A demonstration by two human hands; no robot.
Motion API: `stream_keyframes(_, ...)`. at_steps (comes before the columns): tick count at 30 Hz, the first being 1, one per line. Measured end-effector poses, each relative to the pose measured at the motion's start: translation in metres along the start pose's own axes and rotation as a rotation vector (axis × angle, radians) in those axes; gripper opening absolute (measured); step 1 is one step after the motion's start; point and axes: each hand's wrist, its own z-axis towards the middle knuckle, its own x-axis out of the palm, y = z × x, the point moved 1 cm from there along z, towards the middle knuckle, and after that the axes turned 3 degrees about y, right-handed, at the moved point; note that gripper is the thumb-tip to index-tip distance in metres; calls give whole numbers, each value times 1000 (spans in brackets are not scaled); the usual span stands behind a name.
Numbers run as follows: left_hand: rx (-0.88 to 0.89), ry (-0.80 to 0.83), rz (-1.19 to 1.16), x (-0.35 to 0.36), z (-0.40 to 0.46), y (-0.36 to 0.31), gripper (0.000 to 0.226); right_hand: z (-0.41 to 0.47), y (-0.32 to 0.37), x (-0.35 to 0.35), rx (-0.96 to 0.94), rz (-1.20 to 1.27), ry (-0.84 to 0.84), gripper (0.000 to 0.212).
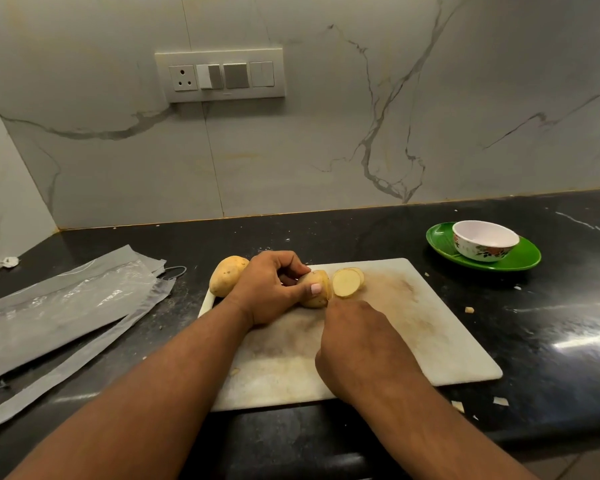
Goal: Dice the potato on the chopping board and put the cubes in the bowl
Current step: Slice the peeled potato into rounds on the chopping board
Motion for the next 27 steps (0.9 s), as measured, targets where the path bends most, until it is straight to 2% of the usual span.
stream_keyframes(12,-10,7,-3,-1,-5,-8,24,-44,-18,-26,2,-104,71,48)
stream_keyframes(22,26,-23,38,-1,-9,-14,29,-31,-8,-29,-18,-62,-92,58)
stream_keyframes(27,30,-21,30,-2,-8,-14,29,-24,2,-29,-4,-85,-69,62)
